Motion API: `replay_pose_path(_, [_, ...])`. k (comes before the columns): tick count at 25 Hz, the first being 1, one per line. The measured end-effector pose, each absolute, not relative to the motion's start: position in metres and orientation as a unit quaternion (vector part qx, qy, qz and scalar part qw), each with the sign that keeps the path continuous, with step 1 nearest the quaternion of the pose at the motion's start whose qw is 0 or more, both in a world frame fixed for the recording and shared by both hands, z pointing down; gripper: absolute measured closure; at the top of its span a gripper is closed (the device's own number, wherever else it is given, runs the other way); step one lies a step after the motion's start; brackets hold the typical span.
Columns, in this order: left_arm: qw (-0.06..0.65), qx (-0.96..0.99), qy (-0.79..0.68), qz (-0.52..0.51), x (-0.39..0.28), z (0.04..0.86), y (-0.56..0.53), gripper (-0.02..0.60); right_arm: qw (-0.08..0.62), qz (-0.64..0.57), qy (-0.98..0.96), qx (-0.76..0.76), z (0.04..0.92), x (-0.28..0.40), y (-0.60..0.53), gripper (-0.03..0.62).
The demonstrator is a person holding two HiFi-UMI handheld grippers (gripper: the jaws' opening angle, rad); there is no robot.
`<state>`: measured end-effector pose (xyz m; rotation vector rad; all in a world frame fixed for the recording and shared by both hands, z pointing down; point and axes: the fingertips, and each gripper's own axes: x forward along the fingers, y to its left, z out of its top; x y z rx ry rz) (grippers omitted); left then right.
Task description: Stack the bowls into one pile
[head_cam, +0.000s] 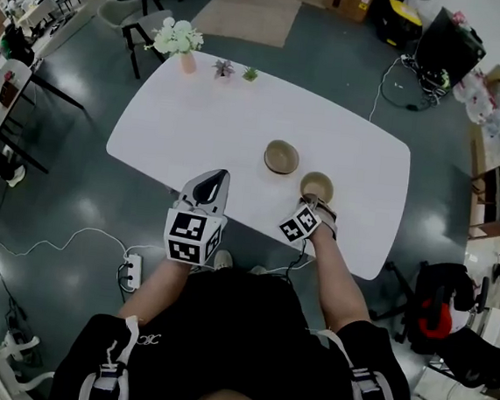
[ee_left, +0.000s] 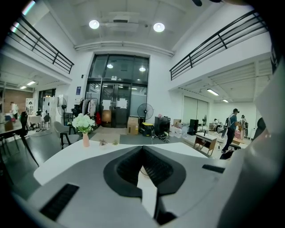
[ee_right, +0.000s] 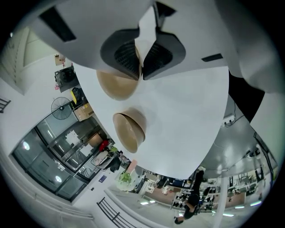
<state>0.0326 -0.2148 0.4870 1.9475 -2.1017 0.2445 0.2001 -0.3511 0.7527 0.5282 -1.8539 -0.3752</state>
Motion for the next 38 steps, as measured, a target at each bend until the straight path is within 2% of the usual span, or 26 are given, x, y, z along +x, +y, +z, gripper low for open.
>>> replay_pose_path(8, [0.124, 0.68, -0.719, 0.073, 0.037, 0.477, -0.219, 0.568, 0.55, -0.165, -0.778, 0.255, 0.731, 0.208, -0.361, 0.554])
replay_pose_path(13, [0.125, 0.682, -0.717, 0.066, 0.038, 0.477, -0.218, 0.568, 0.518, -0.197, -0.786, 0.274, 0.692, 0.199, -0.37, 0.554])
replay_pose_path(20, [0.127, 0.672, -0.727, 0.057, 0.027, 0.479, -0.209, 0.568, 0.464, -0.208, -0.817, 0.273, 0.643, 0.157, -0.371, 0.553])
replay_pose_path(25, [0.134, 0.656, -0.741, 0.052, -0.007, 0.489, -0.204, 0.568, 0.438, -0.222, -0.835, 0.246, 0.63, 0.099, -0.367, 0.553])
replay_pose_path(38, [0.147, 0.601, -0.785, 0.043, -0.048, 0.497, -0.169, 0.568, 0.445, -0.241, -0.846, 0.168, 0.654, 0.041, -0.337, 0.553])
